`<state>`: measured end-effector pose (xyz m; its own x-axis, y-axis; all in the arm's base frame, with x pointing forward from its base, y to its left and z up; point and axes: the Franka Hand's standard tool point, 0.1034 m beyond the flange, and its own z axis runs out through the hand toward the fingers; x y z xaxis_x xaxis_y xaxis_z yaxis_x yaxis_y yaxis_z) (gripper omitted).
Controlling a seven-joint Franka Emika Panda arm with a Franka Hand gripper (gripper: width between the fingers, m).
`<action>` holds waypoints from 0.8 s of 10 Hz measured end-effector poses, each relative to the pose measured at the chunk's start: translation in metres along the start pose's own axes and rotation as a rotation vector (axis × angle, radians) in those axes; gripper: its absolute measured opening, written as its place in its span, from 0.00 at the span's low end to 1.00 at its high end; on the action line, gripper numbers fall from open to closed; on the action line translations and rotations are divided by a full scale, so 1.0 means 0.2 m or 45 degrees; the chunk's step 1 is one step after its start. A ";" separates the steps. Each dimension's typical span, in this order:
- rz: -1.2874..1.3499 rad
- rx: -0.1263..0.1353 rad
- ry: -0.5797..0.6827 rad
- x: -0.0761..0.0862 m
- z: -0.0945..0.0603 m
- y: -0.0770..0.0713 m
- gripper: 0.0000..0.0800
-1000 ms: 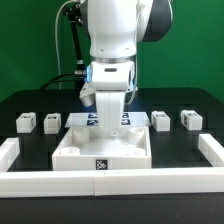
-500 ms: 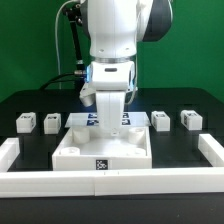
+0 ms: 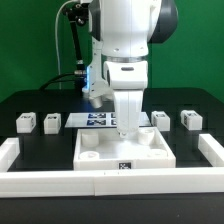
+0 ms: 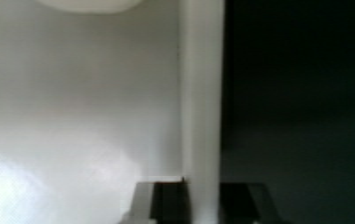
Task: Assemble square table
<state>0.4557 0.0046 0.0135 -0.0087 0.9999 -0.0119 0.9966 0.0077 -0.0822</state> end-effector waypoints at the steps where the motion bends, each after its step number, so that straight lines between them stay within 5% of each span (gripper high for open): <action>1: 0.000 0.000 0.000 0.00 0.00 0.00 0.08; 8: 0.041 -0.024 0.023 0.27 -0.01 0.13 0.08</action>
Offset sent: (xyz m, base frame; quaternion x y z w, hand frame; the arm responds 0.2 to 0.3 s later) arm 0.0157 0.0445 -0.0129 -0.0013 0.0207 0.0206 0.9996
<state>0.4808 0.0597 0.0135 0.0244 0.9997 0.0038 0.9977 -0.0241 -0.0631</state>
